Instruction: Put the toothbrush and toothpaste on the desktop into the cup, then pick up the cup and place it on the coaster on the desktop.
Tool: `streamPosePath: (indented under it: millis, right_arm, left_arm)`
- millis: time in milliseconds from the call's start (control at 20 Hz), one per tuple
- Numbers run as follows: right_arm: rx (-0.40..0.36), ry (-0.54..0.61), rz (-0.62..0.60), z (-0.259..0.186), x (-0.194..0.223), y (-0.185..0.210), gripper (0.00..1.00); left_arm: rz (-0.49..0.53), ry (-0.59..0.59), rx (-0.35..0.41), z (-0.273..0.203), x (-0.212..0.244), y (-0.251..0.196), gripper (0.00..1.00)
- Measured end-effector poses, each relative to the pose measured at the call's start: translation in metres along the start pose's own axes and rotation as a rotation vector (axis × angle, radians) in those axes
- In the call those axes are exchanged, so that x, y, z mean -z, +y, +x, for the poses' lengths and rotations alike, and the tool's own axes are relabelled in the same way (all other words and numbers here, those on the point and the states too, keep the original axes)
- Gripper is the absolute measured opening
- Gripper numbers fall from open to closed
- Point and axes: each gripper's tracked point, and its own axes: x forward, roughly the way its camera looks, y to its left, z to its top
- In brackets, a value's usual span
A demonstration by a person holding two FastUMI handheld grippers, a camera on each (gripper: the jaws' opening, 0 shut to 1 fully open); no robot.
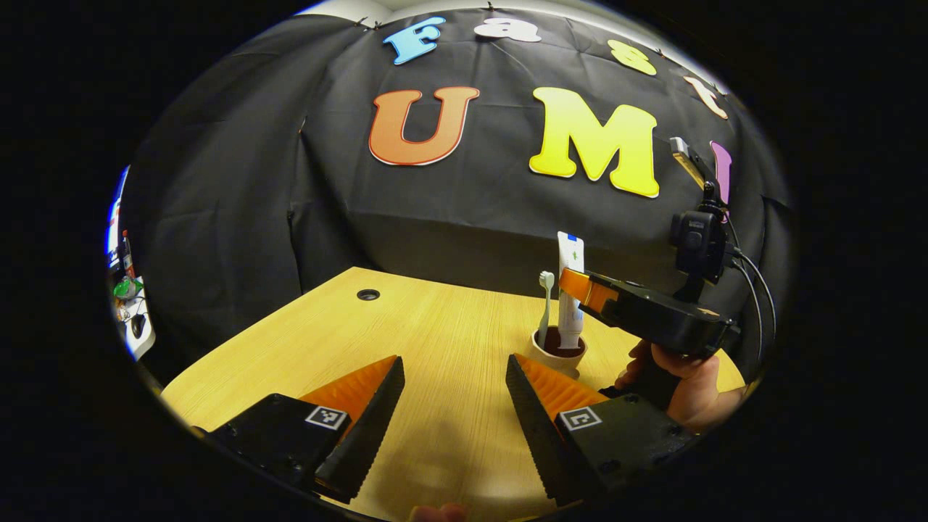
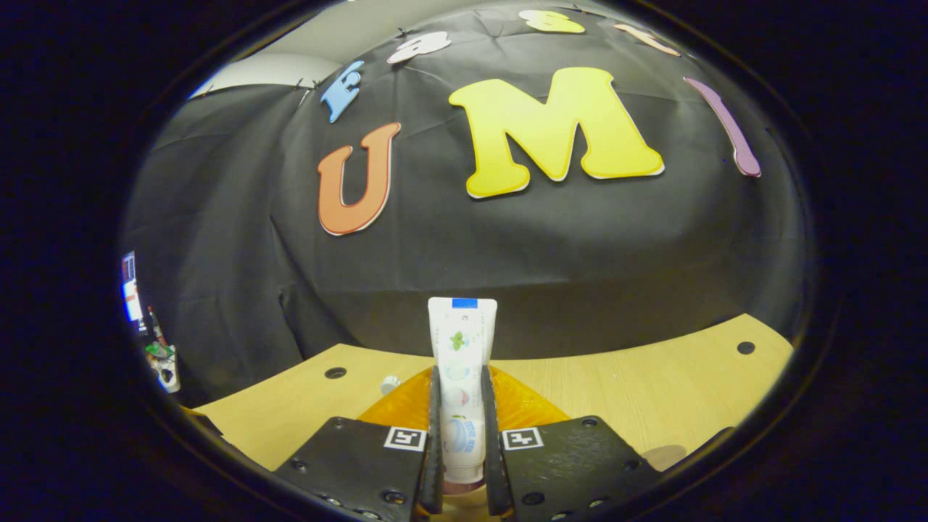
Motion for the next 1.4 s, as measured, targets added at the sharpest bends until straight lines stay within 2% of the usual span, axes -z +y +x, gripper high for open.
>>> streamPosePath:
  millis: [100,300,400,450,600,700,750,800,850,1000,1350,1400]
  right_arm:
    - [-0.005,0.001,0.014,0.002,0.003,0.001,0.24]
    - [-0.023,0.004,0.016,-0.005,0.008,0.004,0.30]
    - [-0.043,-0.028,0.007,-0.018,0.001,0.011,0.34]
    - [-0.046,-0.045,-0.006,-0.020,-0.003,0.011,0.33]
    - [-0.052,-0.049,-0.023,-0.025,-0.007,0.012,0.45]
    - [-0.052,-0.044,-0.022,-0.032,-0.009,0.011,0.43]
    - [-0.049,-0.040,-0.028,-0.036,-0.010,0.010,0.48]
    - [-0.046,-0.037,-0.038,-0.043,-0.013,0.008,0.54]
    - [-0.039,-0.033,-0.046,-0.048,-0.015,0.004,0.53]
    - [-0.025,-0.031,-0.060,-0.069,-0.027,-0.006,0.69]
    - [0.070,-0.012,-0.117,-0.136,-0.068,-0.058,0.72]
    - [0.083,-0.005,-0.121,-0.146,-0.074,-0.067,0.76]
  left_arm:
    - [0.003,0.008,0.006,0.007,0.000,-0.001,0.90]
    - [0.012,0.003,0.024,0.008,0.002,-0.006,0.90]
    - [0.014,0.001,0.031,0.010,0.001,-0.009,0.90]
    - [0.014,-0.001,0.033,0.009,0.001,-0.011,0.90]
    - [0.009,-0.005,0.042,0.009,-0.002,-0.014,0.90]
    - [0.013,-0.009,0.049,0.009,-0.003,-0.018,0.90]
    - [0.016,-0.011,0.051,0.010,-0.004,-0.021,0.90]
    - [0.019,-0.012,0.052,0.008,-0.005,-0.023,0.90]
    - [0.020,-0.009,0.057,0.005,-0.006,-0.026,0.90]
    - [0.013,-0.001,0.075,0.005,-0.007,-0.040,0.90]
    - [0.020,0.094,0.138,0.011,-0.008,-0.086,0.90]
    - [0.030,0.111,0.153,0.015,-0.009,-0.093,0.90]
